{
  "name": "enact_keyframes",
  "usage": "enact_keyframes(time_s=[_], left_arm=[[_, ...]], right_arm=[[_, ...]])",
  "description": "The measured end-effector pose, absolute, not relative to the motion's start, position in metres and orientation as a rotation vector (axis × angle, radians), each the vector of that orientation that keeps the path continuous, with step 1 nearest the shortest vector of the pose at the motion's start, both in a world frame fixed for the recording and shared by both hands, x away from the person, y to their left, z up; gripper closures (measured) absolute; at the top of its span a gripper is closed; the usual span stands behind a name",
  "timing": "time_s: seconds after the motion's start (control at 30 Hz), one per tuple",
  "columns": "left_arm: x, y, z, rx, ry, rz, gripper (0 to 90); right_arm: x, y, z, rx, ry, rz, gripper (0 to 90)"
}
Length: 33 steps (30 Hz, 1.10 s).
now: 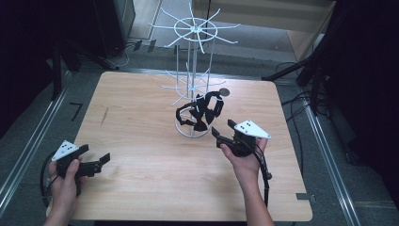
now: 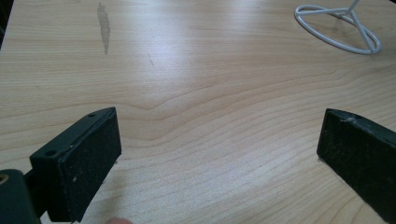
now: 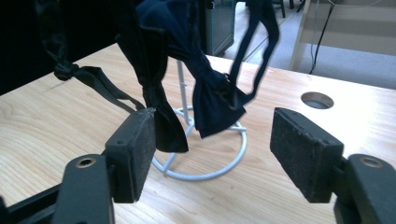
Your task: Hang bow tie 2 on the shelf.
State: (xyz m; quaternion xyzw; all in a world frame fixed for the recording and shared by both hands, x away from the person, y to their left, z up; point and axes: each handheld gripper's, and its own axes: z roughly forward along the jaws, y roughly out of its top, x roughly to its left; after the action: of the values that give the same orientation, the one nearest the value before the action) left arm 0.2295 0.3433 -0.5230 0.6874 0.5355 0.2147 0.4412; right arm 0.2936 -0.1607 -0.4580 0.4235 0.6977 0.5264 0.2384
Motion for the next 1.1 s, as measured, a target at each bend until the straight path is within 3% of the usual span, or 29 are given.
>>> enact_keyframes(time_s=[0.27,0.47,1.1], left_arm=[[0.229,0.343,-0.523,1.710,1.328,0.530,0.2],[0.230,0.343,-0.523,1.705,1.329,0.531,0.2],[0.230,0.344,-0.523,1.702,1.331,0.523,0.2]], right_arm=[[0.289,-0.178,-0.467,1.190,1.934,1.381,24.9],[0.285,-0.195,-0.474,1.240,1.903,1.346,13.4],[0.268,-0.240,-0.497,1.320,1.872,1.276,13.4]])
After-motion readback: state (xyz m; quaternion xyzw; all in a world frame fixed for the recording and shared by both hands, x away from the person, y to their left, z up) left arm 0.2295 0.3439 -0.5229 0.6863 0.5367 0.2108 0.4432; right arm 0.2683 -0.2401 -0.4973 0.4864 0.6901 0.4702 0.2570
